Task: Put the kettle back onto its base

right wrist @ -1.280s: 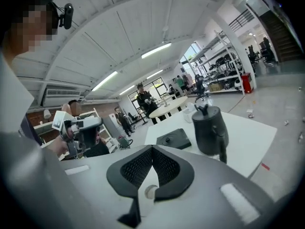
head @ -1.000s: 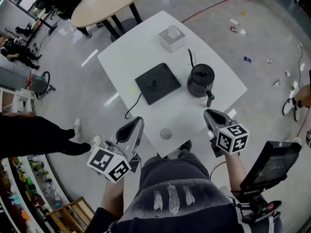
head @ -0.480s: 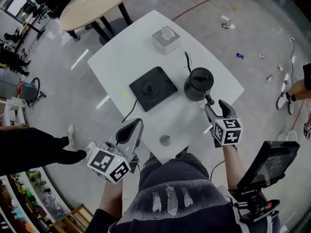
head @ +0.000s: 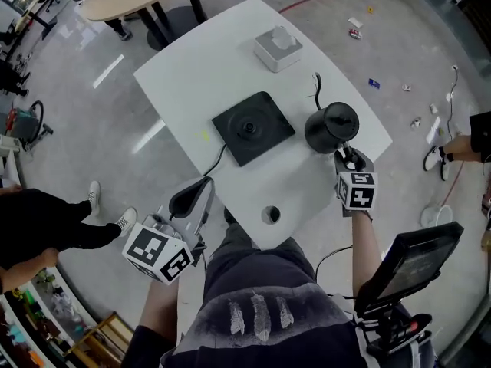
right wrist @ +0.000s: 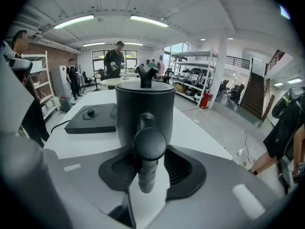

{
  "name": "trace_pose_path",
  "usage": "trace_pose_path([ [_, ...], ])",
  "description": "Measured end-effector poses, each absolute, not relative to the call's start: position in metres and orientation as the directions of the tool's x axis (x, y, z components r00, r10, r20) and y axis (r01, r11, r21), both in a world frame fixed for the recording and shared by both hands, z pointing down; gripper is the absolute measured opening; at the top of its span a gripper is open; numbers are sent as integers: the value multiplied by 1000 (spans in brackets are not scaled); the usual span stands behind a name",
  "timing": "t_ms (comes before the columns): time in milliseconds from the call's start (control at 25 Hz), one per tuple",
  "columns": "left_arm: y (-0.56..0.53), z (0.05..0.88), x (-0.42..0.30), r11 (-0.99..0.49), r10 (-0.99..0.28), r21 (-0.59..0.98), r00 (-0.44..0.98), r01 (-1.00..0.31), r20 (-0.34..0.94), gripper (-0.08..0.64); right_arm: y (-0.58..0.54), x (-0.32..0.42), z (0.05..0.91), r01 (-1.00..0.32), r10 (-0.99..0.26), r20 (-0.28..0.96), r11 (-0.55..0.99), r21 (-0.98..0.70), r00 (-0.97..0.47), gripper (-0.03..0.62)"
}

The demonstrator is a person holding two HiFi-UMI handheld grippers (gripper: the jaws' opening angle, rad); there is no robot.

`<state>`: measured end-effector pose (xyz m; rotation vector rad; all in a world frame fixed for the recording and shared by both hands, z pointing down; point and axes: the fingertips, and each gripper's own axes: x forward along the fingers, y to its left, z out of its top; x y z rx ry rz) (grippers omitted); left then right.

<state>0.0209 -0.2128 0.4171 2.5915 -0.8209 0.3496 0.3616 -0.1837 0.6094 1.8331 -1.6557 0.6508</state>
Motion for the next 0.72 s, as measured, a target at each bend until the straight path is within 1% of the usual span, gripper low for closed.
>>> trace_pose_path([
  [80, -213, 420, 16, -744, -495, 302, 795, -596, 351, 2, -185, 364, 611, -993, -705, 700, -45, 113, 112, 80],
  [160, -214, 421, 9, -738, -502, 302, 790, -604, 352, 2, -185, 365, 611, -989, -710, 693, -38, 146, 129, 77],
  [240, -215, 420, 3, -731, -511, 301, 784, -612, 352, 2, -185, 367, 611, -986, -716, 683, -50, 158, 146, 87],
  [320, -216, 422, -2, -725, -518, 303, 779, -619, 352, 2, -187, 369, 613, -989, -709, 692, -61, 134, 137, 88],
  [360, -216, 424, -2, -722, -521, 304, 777, -622, 353, 2, -188, 371, 614, -991, -701, 702, -63, 118, 128, 72],
  [440, -218, 424, -3, -718, -526, 302, 773, -627, 354, 2, -191, 373, 616, -992, -698, 706, -58, 108, 118, 69],
  [600, -228, 418, -9, -710, -555, 283, 760, -645, 340, 2, -204, 373, 605, -992, -757, 642, -54, 118, 118, 66],
  [720, -227, 424, -21, -698, -561, 291, 752, -654, 345, 2, -201, 371, 599, -989, -764, 631, -54, 140, 132, 66],
])
